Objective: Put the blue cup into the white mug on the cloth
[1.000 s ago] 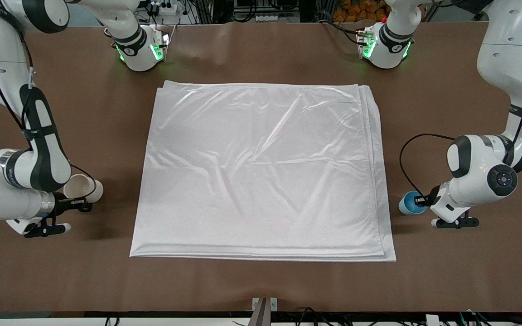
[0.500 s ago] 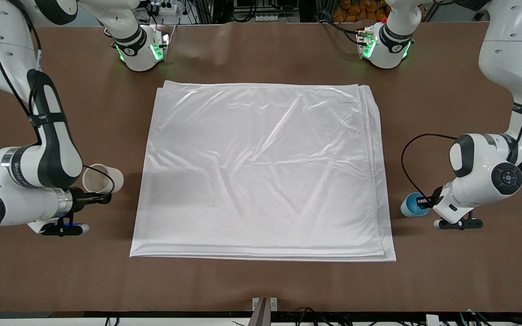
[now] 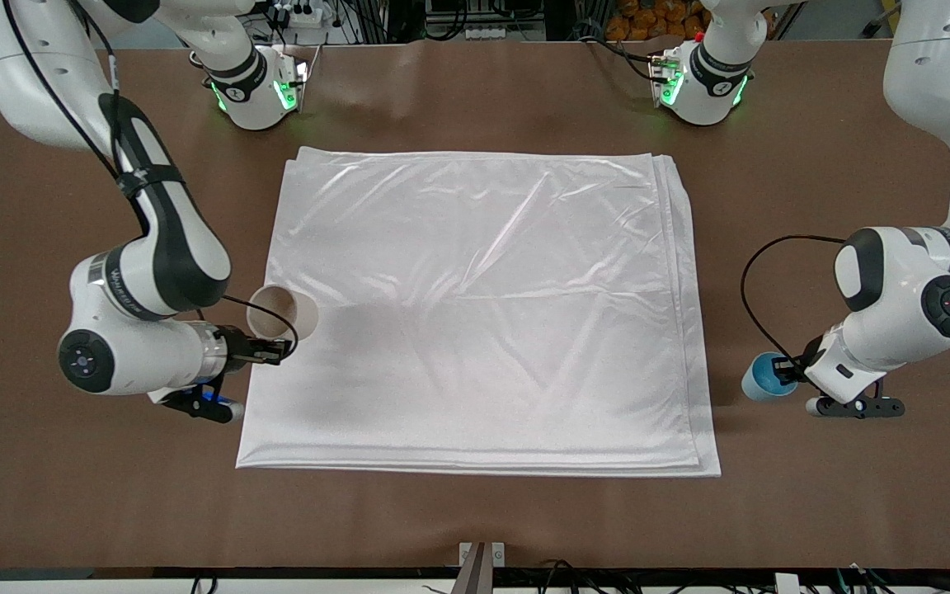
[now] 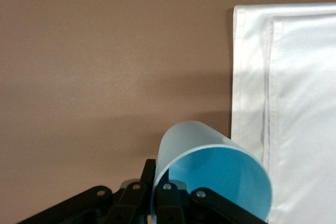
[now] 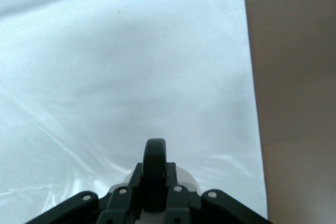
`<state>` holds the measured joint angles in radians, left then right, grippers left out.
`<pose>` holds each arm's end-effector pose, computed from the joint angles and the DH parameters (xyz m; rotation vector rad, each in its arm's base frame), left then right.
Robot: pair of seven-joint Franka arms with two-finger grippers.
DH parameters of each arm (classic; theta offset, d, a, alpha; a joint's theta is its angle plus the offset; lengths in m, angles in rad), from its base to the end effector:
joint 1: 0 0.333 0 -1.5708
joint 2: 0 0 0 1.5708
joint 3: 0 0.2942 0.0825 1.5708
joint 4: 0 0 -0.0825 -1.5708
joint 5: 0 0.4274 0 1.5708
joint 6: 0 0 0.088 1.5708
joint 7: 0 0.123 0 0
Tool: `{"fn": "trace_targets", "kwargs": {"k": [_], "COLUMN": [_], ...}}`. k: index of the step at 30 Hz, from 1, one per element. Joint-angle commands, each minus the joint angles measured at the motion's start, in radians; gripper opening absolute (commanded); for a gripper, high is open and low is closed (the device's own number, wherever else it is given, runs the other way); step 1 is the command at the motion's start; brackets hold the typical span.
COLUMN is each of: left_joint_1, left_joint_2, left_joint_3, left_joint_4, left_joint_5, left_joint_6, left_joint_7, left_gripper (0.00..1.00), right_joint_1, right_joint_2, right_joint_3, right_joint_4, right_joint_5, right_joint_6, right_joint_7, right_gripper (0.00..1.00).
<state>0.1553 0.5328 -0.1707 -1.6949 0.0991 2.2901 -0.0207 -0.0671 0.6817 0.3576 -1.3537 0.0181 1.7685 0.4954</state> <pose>0.7056 0.0006 0.2363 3.1292 -0.0487 0.1116 0.7033 0.1693 0.2747 -2.9407 0.3835 0.4539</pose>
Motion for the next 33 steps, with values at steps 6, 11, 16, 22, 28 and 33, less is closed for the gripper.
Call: {"fn": "trace_targets", "kwargs": {"k": [6, 11, 16, 22, 28, 33], "left_joint_1": [0.001, 0.001, 0.001, 0.0, -0.005, -0.023], "left_joint_2": [-0.073, -0.102, -0.116, -0.125, -0.122, -0.114], "left_joint_3": [-0.047, -0.075, -0.122, -0.168, -0.21, -0.245], "left_joint_4": [-0.017, -0.017, -0.009, 0.003, 0.011, 0.024], "left_joint_5": [0.025, 0.025, 0.025, 0.024, 0.025, 0.022], "left_joint_6": [-0.05, -0.075, -0.083, -0.084, -0.087, -0.101], "left_joint_7": [0.004, 0.005, -0.001, -0.01, 0.002, -0.034], "left_gripper": [0.0, 0.0, 0.0, 0.0, 0.0, 0.0], "right_joint_1": [0.153, 0.23, 0.276, 0.319, 0.371, 0.411], "right_joint_2": [-0.013, -0.004, 0.007, 0.025, 0.051, 0.076], "right_joint_3": [0.001, -0.002, -0.003, -0.003, -0.003, -0.006], "right_joint_4": [-0.002, -0.004, -0.007, -0.008, -0.008, -0.008], "right_joint_5": [-0.067, -0.115, -0.118, -0.11, -0.113, -0.118], "right_joint_6": [0.069, 0.124, 0.173, 0.233, 0.291, 0.348], "right_joint_7": [0.235, 0.383, 0.491, 0.606, 0.706, 0.773], "right_gripper": [0.0, 0.0, 0.0, 0.0, 0.0, 0.0]}}
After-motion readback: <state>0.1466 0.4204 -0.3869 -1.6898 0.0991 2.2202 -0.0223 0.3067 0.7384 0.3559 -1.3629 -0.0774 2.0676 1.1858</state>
